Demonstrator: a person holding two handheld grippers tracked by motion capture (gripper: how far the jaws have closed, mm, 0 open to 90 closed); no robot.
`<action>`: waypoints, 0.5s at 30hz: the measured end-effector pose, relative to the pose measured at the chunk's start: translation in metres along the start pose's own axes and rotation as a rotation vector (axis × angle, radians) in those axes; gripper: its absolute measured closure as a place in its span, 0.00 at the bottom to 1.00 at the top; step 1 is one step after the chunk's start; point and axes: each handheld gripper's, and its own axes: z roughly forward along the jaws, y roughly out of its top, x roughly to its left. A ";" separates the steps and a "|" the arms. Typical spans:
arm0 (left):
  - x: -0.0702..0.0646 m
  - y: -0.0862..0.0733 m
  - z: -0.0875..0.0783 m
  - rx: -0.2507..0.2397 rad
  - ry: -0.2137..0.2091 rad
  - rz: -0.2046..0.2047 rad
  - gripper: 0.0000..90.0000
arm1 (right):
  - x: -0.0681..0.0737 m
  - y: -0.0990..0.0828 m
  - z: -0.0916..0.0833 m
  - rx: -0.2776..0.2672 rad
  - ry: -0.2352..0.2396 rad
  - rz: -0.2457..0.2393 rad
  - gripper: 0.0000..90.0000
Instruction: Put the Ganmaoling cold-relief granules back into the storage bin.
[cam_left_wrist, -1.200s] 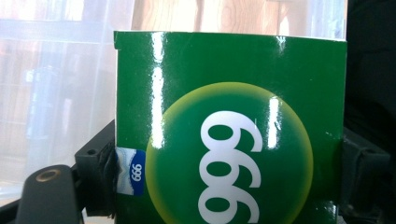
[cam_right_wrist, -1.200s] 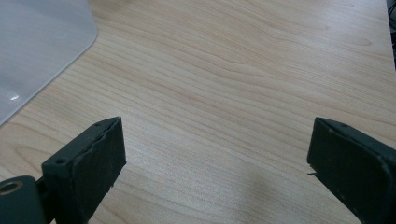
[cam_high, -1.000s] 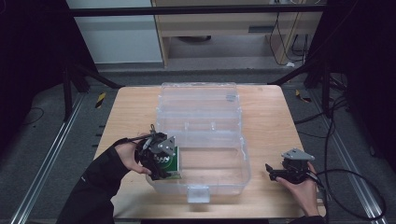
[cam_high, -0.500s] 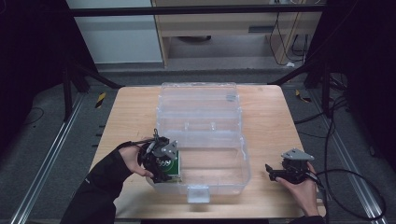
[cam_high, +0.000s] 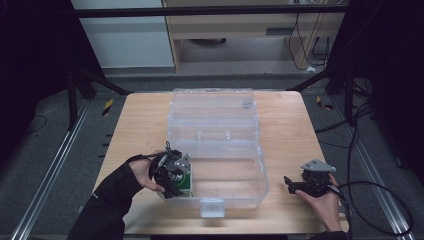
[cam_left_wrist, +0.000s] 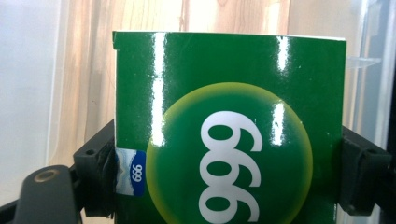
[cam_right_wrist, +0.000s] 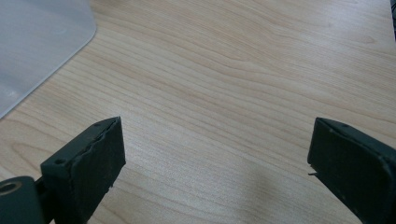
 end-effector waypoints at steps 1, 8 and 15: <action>0.000 0.000 0.001 0.000 0.000 -0.001 0.15 | 0.000 0.000 0.000 0.000 0.000 0.000 0.05; -0.001 0.000 0.004 0.013 -0.008 -0.002 0.14 | 0.000 0.000 0.000 0.000 0.000 -0.001 0.05; -0.003 -0.002 -0.005 -0.017 0.016 0.005 0.14 | 0.000 0.000 0.000 0.000 -0.003 -0.006 0.05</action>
